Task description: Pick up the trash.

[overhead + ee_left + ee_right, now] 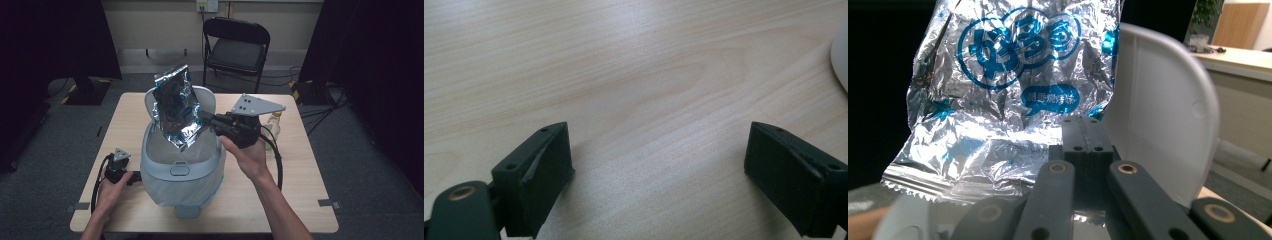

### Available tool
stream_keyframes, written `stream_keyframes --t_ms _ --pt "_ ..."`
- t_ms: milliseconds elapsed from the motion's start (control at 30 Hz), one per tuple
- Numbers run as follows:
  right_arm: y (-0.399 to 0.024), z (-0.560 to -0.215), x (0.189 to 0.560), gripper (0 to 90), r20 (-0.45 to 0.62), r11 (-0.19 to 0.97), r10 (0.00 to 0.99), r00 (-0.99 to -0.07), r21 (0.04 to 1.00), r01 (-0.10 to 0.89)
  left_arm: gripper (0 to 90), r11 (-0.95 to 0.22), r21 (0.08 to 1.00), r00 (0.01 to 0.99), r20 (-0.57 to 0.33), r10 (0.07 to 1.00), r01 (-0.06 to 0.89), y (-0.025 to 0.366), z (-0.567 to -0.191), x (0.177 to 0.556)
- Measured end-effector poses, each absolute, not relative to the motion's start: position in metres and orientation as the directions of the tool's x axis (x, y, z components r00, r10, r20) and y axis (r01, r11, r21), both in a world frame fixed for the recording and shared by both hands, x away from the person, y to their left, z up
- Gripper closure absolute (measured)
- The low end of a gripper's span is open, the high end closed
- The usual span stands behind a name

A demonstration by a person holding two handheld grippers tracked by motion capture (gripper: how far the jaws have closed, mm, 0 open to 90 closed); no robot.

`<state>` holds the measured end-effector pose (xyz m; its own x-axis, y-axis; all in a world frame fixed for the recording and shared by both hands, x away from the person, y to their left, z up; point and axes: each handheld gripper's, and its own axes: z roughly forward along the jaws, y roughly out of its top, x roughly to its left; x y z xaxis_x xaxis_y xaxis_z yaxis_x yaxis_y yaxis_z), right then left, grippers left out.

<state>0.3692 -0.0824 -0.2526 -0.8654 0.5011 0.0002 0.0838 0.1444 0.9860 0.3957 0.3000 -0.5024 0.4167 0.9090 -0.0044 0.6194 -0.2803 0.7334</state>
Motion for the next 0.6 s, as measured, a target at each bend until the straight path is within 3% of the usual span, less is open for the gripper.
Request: stream_keyframes --t_ms 367,600 --pt "-0.071 -0.269 0.381 89.8 0.016 0.206 0.511 -0.859 0.968 0.141 11.3 -0.279 0.734 0.416 -0.006 0.909 0.619 0.300 -0.502 0.396" --pt "-0.065 -0.273 0.383 84.2 0.010 0.231 0.515 -0.857 0.961 0.150 11.3 -0.279 0.734 0.416 -0.005 0.909 0.619 0.300 -0.502 0.396"
